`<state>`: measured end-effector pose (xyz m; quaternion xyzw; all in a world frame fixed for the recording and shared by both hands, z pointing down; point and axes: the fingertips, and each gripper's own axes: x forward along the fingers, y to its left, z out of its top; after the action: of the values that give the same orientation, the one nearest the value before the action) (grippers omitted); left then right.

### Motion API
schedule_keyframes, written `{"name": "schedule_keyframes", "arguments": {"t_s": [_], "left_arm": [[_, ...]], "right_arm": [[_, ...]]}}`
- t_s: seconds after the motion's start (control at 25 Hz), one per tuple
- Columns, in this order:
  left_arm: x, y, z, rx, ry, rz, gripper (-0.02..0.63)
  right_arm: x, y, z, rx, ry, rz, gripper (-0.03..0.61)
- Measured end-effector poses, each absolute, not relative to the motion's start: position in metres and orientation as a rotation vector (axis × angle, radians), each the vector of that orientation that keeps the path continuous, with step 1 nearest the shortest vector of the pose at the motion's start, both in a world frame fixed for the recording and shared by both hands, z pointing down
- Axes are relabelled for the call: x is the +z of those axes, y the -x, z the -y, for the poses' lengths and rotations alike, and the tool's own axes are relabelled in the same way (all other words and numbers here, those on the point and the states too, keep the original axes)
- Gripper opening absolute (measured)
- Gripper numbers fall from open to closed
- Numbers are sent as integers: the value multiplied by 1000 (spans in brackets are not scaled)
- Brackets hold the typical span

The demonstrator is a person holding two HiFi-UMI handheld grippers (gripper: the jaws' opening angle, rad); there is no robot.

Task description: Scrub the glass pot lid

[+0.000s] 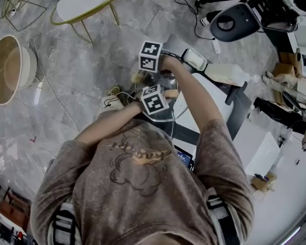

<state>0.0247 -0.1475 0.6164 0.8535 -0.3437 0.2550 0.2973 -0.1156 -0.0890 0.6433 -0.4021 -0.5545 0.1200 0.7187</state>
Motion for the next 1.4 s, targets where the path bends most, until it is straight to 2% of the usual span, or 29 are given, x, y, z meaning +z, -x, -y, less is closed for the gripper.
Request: {"name": "schedule_keyframes", "arguments": {"t_s": [0.28,0.48,0.72,0.88,1.08,1.4], "left_arm": [[616,-23,146,665,-2277,913,183],[620,-25,142,671,-2280,862,184],[605,-20,143,664,-2307,826,232],[582,-9,154,644,-2342,850,235],[549,9,164,620,-2387,902,235],[486,15,191,530,-2497,954,236]], "right_arm": [[641,118,85,295,941,1175,48],[631,130,96,376,886,1360,48],[593,152,143,381,640,1746,48],[547,154,190,392,393,2060,49],[479,122,234,442,17,2397,49],[403,18,246,383,-586,2669,51]]}}
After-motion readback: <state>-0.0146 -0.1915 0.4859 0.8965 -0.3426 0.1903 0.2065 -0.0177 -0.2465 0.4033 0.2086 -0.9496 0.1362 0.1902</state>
